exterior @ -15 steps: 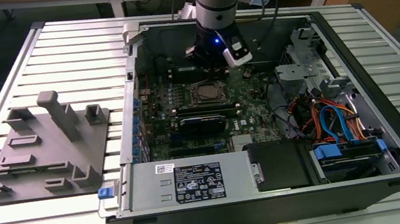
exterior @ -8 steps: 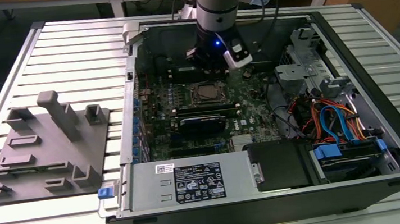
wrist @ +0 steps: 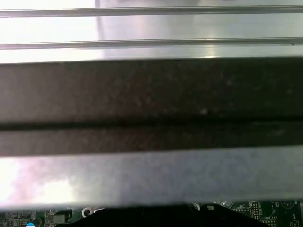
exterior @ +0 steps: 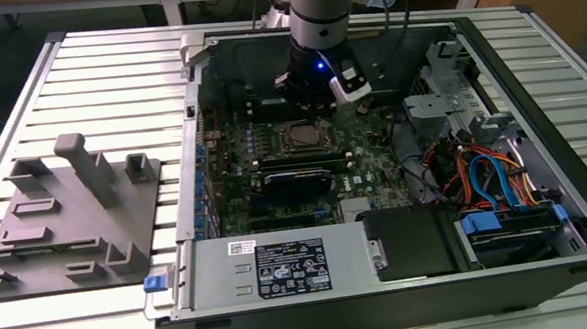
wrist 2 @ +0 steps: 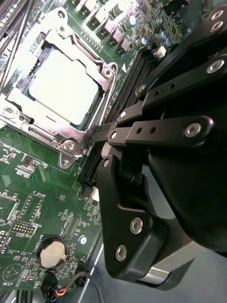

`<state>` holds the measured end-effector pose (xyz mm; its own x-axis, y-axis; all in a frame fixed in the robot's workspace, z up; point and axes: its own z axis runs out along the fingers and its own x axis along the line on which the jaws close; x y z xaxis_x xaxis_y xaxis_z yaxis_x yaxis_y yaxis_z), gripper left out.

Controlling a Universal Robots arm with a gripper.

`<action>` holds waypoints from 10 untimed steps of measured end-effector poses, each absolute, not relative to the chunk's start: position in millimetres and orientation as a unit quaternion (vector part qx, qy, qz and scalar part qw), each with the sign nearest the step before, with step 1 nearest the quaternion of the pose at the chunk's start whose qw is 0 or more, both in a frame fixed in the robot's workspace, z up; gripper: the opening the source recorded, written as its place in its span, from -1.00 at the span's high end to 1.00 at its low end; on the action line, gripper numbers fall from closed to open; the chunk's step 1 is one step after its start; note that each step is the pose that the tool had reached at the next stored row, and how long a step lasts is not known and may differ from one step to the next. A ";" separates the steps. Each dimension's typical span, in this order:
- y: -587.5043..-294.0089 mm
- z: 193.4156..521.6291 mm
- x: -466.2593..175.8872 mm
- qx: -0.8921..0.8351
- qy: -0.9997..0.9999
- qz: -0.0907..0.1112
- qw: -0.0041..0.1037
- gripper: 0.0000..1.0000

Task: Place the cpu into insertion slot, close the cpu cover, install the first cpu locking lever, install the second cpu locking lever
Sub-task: 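Install the first cpu locking lever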

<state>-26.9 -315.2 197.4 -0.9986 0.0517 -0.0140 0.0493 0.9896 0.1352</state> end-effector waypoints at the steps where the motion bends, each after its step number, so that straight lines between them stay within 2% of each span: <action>1: -315.2 197.2 -26.8 0.025 0.997 0.068 0.009 0.80; 10: -315.2 199.7 -26.7 0.025 0.997 0.068 0.009 0.80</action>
